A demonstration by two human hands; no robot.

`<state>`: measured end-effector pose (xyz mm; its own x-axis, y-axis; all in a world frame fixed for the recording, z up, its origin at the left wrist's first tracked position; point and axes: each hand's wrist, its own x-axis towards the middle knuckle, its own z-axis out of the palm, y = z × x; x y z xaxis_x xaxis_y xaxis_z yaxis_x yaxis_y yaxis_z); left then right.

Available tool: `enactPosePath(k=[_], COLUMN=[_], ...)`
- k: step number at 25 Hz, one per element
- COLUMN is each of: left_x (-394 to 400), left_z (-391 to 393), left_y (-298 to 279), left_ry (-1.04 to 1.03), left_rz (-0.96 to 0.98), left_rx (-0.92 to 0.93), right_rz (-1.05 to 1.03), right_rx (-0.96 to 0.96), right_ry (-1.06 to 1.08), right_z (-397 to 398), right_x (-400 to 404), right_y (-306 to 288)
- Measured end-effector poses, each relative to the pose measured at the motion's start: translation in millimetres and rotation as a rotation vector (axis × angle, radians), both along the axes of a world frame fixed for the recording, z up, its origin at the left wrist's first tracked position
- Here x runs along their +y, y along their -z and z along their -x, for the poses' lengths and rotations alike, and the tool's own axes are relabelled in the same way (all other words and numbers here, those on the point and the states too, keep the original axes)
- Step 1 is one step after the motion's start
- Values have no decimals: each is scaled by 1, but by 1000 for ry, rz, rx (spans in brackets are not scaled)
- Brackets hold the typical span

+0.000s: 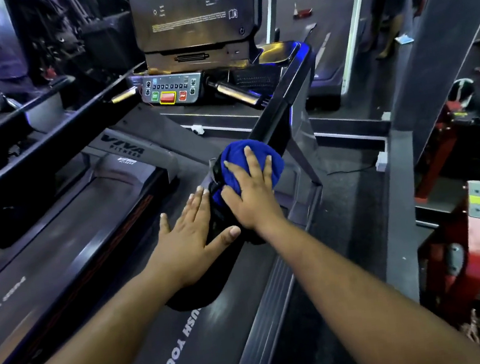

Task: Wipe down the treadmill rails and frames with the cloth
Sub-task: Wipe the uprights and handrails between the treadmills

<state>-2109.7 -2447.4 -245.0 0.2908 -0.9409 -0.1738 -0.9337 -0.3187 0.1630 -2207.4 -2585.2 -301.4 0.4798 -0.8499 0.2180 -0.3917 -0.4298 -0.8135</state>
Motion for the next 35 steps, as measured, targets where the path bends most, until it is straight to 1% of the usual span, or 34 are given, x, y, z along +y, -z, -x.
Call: enactPosePath(k=[4,6,9,10,12,14,16,18,19,21,22,24,25,27,28,29,32,33,35], left_x=[-43,-59,-66,-68,-69,-71,-72,-72,-72,-73,-73,-73,-72,-72,-72,-71,-71,-71,-71], left_z=[0,3,3,1,0,0,3,3,3,1,1,0,0,1,2,3,2,1,0], left_y=[-4,-4,3,5,8,6,4,4,4,6,7,7,6,6,5,5,6,6,6], left_ry=[48,70,71,70,79,89,92,94,92,87,87,83,79,76,76,77,75,78,84], left_rz=[-20,-21,46,57,42,34,23,35,41,48,53,58,57,48,47,48,60,55,58], left_rx=[-34,-11,53,61,47,35,38,40,46,54,51,52,59,68,66,62,60,61,61], right_rz=[-86,-99,-78,-71,-49,-131,-299,-414,-420,-366,-339,-312,-349,-565,-643,-627,-362,-280,-118], right_rx=[34,-27,-223,-245,-248,-261,-334,-417,-456,-514,-498,-471,-475,-529,-555,-523,-341,-263,-31], right_ry=[88,122,73,51,83,166,239,267,263,217,190,191,216,301,321,337,270,244,227], right_z=[-11,-12,-7,-8,-11,-16,-11,-9,-9,-14,-15,-15,-14,-8,-9,-12,-14,-11,-6], right_x=[-100,-99,-53,-52,-83,-129,-162,-156,-137,-87,-68,-82,-106,-149,-152,-142,-96,-103,-146], right_y=[-23,-20,3,12,14,5,-1,-1,0,9,17,22,20,10,6,6,7,6,-3])
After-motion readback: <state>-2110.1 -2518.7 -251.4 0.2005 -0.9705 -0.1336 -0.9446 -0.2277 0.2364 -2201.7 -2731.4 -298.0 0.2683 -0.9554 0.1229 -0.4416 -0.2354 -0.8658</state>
